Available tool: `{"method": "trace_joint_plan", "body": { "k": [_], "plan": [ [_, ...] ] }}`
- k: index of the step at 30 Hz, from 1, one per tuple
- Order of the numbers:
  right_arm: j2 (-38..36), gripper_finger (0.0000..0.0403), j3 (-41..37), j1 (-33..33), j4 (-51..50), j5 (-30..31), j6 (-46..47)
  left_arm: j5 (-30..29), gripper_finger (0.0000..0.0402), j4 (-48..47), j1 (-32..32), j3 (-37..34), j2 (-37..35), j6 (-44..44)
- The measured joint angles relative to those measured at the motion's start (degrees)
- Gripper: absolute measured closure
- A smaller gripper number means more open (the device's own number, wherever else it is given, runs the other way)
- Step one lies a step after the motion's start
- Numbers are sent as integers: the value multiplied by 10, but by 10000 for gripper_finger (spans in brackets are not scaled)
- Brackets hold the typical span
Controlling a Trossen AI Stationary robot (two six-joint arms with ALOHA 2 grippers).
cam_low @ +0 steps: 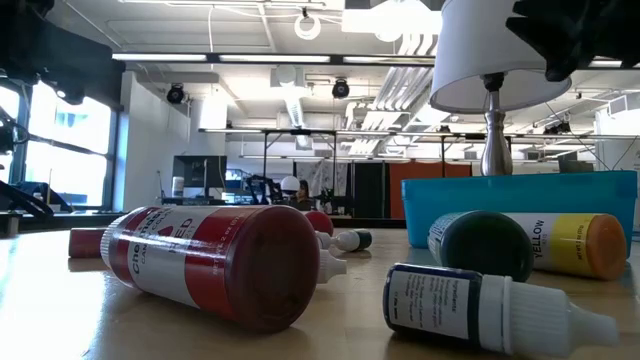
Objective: Pick & Place food coloring
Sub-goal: Put the large orange food coloring bottle into the blue bin
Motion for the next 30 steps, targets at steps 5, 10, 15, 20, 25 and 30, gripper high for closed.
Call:
{"method": "trace_joint_plan", "body": {
  "k": [5,10,15,20,25,30],
  "plan": [
    [0,270,0,-1,43,91,12,-36,257,1,0,0,0,0],
    [0,270,0,0,41,49,68,-68,257,40,0,0,0,1],
    [32,270,26,-10,22,20,124,-114,257,111,0,0,0,41],
    [136,270,122,-25,-49,24,125,-127,257,165,0,1,0,51],
    [293,270,274,-46,-241,30,193,-158,257,216,0,1,0,51],
    [451,270,412,-104,-394,14,309,-162,257,227,0,22,0,85]
  ]
}}
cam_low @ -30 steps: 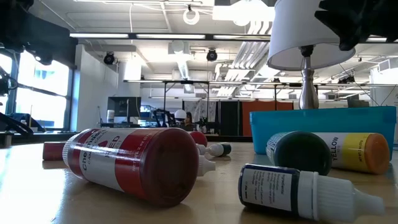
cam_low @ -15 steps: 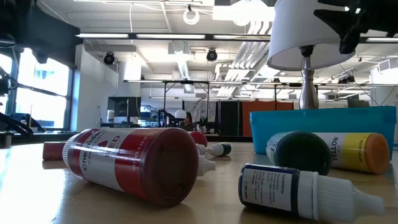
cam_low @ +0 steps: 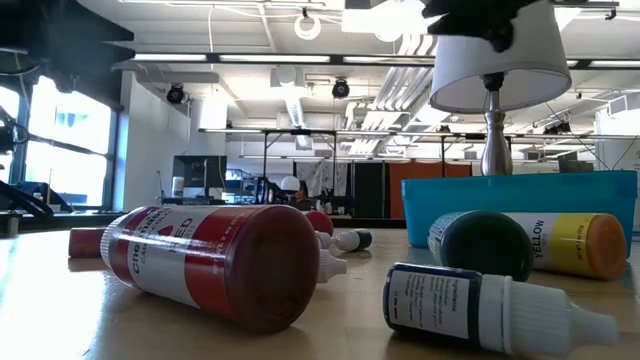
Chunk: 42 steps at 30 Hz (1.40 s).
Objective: Pick & Place food coloring
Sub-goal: Put the large orange food coloring bottle into the blue bin
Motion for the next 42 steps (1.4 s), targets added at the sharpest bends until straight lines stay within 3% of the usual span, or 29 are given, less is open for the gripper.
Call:
{"method": "trace_joint_plan", "body": {
  "k": [8,13,19,24,27,31,36,42],
  "plan": [
    [238,270,196,-117,-110,-187,102,-15,257,-5,0,56,0,45],
    [364,270,311,-162,-253,-283,173,-27,257,-6,0,65,0,95],
    [488,270,406,-192,-338,-382,214,-27,257,-8,0,65,0,141],
    [551,270,451,-193,-345,-443,216,-85,257,-5,0,75,12,165],
    [570,270,466,-192,-347,-451,236,-108,257,-5,0,104,20,202],
    [577,270,469,-192,-354,-438,267,-94,257,-6,0,157,56,258],
    [577,270,469,-188,-353,-381,280,-103,259,-8,0,212,108,313],
    [577,270,469,-187,-335,-362,275,-86,293,-29,0,227,171,294]
  ]
}}
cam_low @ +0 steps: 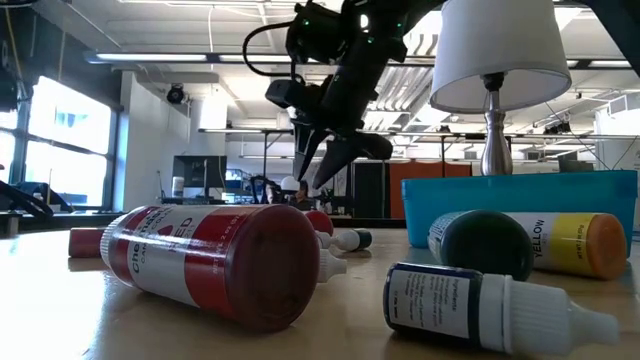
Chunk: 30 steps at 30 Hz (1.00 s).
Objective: Pick & Place food coloring
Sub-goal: Put the large orange food coloring bottle into the blue bin
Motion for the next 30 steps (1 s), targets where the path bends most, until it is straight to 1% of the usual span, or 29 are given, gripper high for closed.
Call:
{"method": "trace_joint_plan", "body": {
  "k": [2,3,6,8,12,14,16,20,21,22,24,27,29,30],
  "plan": [
    [0,270,0,0,27,-2,-12,26,303,-16,0,0,7,-34],
    [0,270,0,0,40,-5,-16,56,307,-27,0,0,7,-54],
    [0,270,0,0,58,-9,-23,170,309,-66,0,0,7,-112],
    [0,270,0,0,51,-9,-25,216,310,-95,1,1,10,-144],
    [0,270,0,0,28,3,-16,230,310,-143,1,1,13,-199],
    [0,270,0,0,23,5,-7,255,310,-162,2,1,12,-225],
    [0,270,0,0,23,5,8,284,310,-173,11,1,17,-229],
    [0,270,0,4,-6,-34,32,296,304,-190,72,13,41,-233],
    [0,270,0,7,-13,-41,43,308,300,-201,92,20,46,-239],
    [0,270,0,10,-17,-46,51,331,294,-218,114,28,53,-250],
    [0,270,0,15,-21,-46,60,396,279,-251,164,44,74,-276],
    [6,270,0,25,-16,-24,63,491,252,-279,239,59,124,-311],
    [13,270,0,31,-13,-10,63,522,235,-292,281,58,153,-323],
    [22,270,0,34,-9,-3,63,525,227,-303,301,58,163,-326]
  ]
}}
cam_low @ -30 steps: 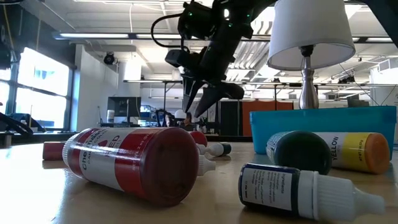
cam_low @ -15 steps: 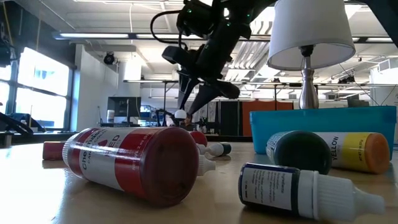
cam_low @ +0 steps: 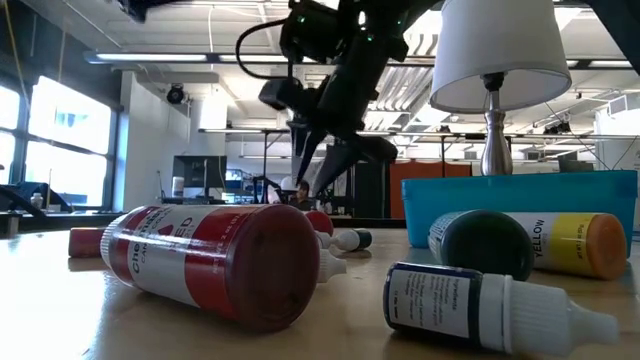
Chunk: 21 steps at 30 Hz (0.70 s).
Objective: Pick & Place food coloring
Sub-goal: Put the large orange food coloring bottle into the blue bin
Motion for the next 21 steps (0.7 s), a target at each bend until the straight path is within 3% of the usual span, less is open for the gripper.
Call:
{"method": "trace_joint_plan", "body": {
  "k": [4,8,16,21],
  "plan": [
    [26,270,-1,-2,10,-14,0,-14,207,-9,69,1,40,-26],
    [33,270,0,-12,11,-13,-11,27,204,2,110,2,51,-40],
    [38,270,0,-20,5,28,-61,45,204,-4,141,1,51,-40],
    [56,270,1,-33,15,11,-100,45,204,-3,141,1,51,-40]
  ]
}}
